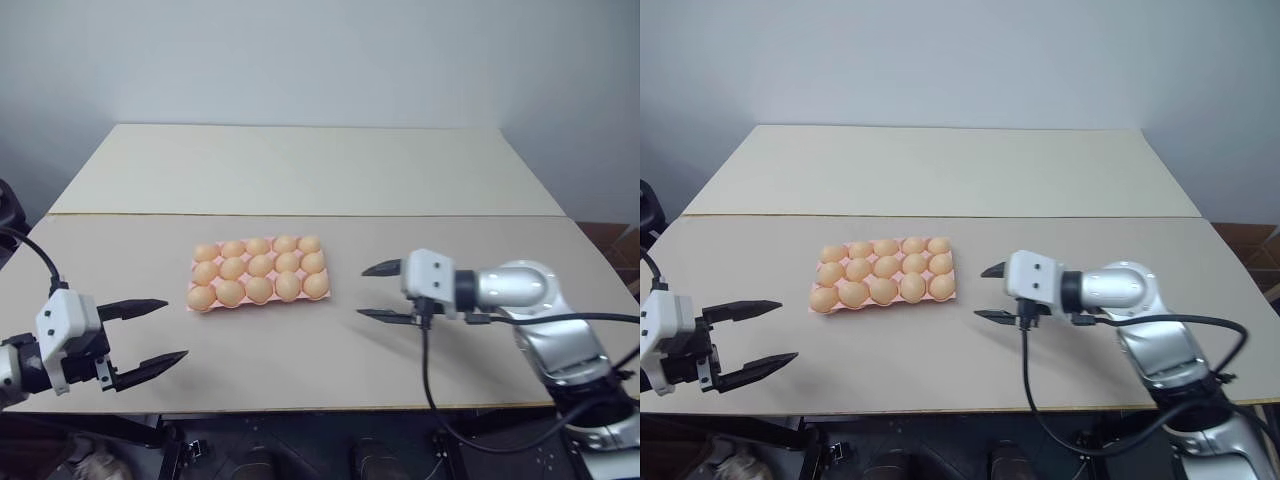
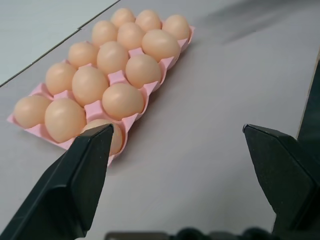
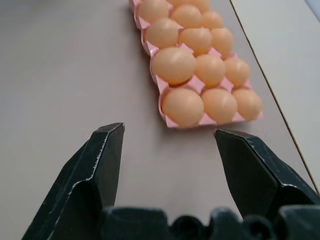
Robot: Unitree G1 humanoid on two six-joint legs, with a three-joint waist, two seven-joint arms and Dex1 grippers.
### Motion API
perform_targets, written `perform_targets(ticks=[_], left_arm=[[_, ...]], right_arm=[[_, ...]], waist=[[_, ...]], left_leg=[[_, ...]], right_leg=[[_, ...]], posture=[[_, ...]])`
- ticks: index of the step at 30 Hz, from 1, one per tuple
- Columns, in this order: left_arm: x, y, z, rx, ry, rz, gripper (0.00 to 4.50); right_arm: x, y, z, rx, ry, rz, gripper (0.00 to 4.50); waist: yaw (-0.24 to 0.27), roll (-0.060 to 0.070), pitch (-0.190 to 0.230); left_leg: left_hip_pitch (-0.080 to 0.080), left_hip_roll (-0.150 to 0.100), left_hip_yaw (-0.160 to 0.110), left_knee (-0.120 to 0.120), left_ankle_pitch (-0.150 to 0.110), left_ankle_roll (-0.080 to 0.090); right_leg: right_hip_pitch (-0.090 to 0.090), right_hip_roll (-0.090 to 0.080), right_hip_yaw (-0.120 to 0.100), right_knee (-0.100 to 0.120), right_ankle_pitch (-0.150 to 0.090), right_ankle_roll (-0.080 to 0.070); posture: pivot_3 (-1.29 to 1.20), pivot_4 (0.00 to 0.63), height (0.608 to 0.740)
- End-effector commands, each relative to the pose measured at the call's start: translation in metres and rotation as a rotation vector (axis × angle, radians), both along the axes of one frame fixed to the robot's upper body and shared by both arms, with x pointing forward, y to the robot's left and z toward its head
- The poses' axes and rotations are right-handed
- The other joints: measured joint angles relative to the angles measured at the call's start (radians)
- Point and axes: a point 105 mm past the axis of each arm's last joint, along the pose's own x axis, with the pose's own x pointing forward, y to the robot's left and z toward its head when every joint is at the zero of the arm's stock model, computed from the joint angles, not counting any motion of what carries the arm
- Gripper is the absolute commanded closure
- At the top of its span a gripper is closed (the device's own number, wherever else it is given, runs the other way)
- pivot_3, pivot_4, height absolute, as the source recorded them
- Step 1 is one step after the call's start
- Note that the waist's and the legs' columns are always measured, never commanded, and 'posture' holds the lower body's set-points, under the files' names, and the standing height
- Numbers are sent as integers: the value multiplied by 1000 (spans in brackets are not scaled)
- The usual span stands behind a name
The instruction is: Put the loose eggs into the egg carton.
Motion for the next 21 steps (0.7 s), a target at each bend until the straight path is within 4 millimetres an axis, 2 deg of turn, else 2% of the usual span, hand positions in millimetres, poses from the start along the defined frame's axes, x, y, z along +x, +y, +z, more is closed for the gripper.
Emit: perform_targets(ticks=[1,4,8,21], left_arm=[[2,2,8,18,-32,-3,0],[4,3,11,19,-35,-5,0],[4,3,14,22,-41,-8,0],[1,3,17,23,-70,13,0]], right_arm=[[-10,-19,16,2,-40,-17,1070],[-10,-39,14,-23,-37,-83,1070],[-14,-47,17,-28,-41,-113,1070],[-20,-53,19,-19,-29,-123,1070]], waist=[[0,0,0],[-1,0,0],[-1,0,0],[1,0,0]], left_leg=[[0,0,0,0,0,0],[0,0,1,0,0,0],[0,0,1,0,0,0],[0,0,1,0,0,0]], right_leg=[[0,0,0,0,0,0],[0,0,1,0,0,0],[0,0,1,0,0,0],[0,0,1,0,0,0]], posture=[[0,150,740],[0,150,740],[0,150,740],[0,150,740]])
